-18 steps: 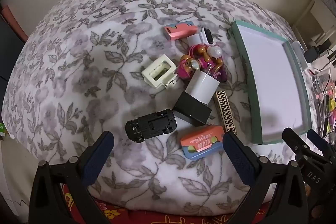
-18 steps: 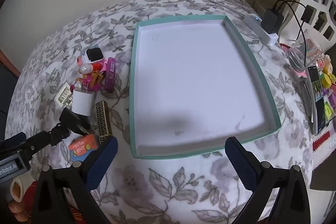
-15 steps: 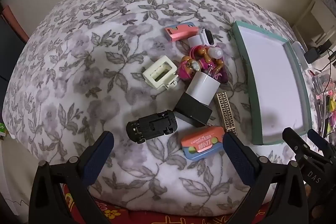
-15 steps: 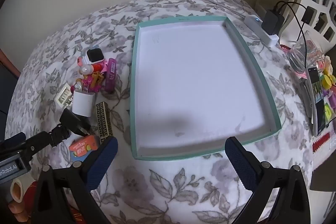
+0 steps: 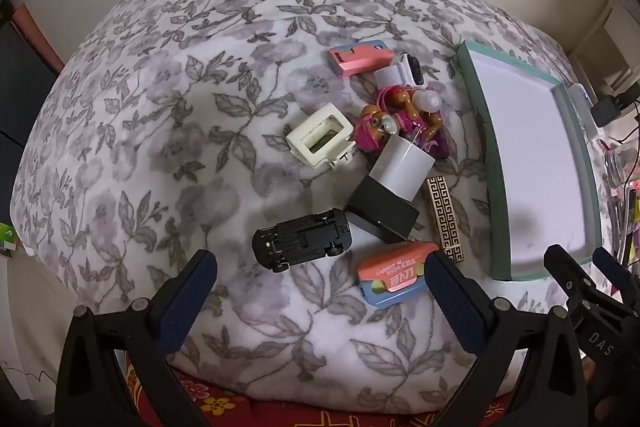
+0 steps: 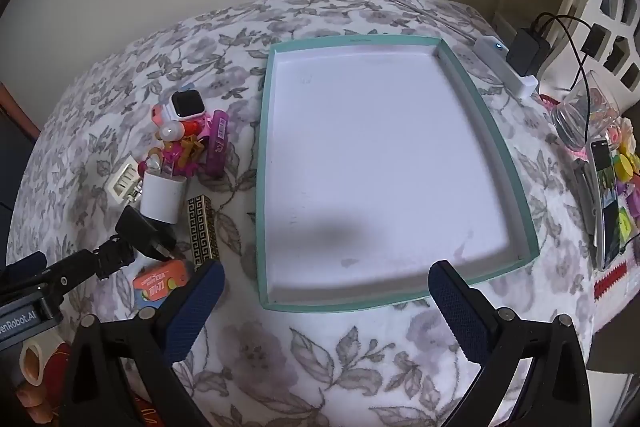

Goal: Organize rigid objects

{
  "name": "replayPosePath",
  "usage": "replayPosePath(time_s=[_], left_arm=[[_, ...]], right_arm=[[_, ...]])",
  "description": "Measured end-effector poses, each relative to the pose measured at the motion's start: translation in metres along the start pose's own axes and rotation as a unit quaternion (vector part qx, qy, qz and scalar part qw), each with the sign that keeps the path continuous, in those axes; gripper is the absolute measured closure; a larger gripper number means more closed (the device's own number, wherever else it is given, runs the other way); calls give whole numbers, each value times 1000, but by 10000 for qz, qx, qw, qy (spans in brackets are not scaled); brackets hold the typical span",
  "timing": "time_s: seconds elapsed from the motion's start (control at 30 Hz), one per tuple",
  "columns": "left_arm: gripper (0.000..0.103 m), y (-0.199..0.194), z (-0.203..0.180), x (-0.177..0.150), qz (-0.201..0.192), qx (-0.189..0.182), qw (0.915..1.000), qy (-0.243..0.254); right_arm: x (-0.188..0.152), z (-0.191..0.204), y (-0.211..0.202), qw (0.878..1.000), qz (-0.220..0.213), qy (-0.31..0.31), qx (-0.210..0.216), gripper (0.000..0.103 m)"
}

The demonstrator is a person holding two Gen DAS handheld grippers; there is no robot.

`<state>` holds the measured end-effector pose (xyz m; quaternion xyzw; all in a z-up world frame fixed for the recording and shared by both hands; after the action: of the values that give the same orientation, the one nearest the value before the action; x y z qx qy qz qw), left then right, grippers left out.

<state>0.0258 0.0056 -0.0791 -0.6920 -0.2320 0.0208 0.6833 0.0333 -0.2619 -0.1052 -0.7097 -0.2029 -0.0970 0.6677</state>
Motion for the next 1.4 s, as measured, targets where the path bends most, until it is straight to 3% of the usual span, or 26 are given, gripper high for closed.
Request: replayPosePath(time_s=[1.4], left_arm=[[0, 5, 4, 0, 107, 56, 9999, -36]], right_arm=[[-1, 2, 3, 10000, 62, -58, -15, 0]])
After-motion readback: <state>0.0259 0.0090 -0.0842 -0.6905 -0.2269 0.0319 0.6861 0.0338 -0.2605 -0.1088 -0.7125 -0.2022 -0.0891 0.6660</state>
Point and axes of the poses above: each gripper's, at about its wrist camera, not at the fingertips, and y roughly the way its jaws point, z to its left, x to its top, the point moved 8 cm from there along y, roughly the way its jaws point, and after that the axes turned 14 degrees about -y, right-handed, at the moved point
